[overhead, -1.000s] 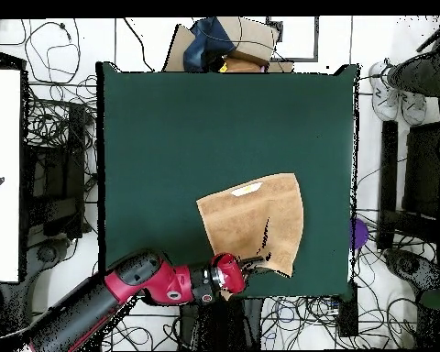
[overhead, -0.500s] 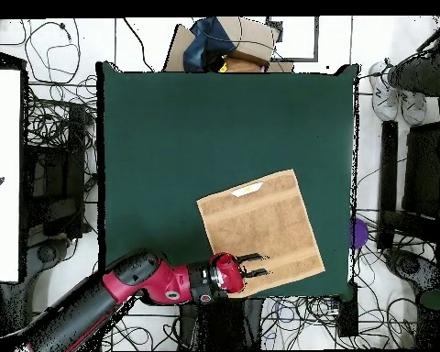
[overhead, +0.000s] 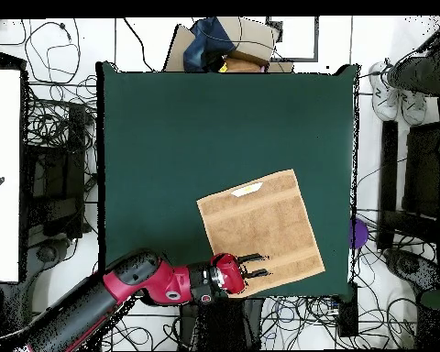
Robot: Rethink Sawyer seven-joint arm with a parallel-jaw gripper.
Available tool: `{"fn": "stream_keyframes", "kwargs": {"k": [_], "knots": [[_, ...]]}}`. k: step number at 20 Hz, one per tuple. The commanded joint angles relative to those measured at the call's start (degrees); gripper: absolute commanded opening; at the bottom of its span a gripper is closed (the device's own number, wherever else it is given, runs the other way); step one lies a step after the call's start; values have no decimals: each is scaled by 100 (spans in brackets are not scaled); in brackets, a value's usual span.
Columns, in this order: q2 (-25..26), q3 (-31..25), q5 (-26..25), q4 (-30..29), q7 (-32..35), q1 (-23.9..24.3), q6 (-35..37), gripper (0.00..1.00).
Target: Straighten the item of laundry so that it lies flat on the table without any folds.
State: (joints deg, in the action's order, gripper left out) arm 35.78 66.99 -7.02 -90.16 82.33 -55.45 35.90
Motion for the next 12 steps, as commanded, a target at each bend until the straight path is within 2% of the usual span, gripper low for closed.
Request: {"fn": "stream_keyframes", "kwargs": {"k": [1, 8, 12], "knots": [[-128, -641, 222, 310, 1579, 293, -540, 100], [-739, -1061, 483, -209, 1867, 568, -1931, 100], [-1390, -1367, 542, -531, 1725, 874, -2559, 100]]}}
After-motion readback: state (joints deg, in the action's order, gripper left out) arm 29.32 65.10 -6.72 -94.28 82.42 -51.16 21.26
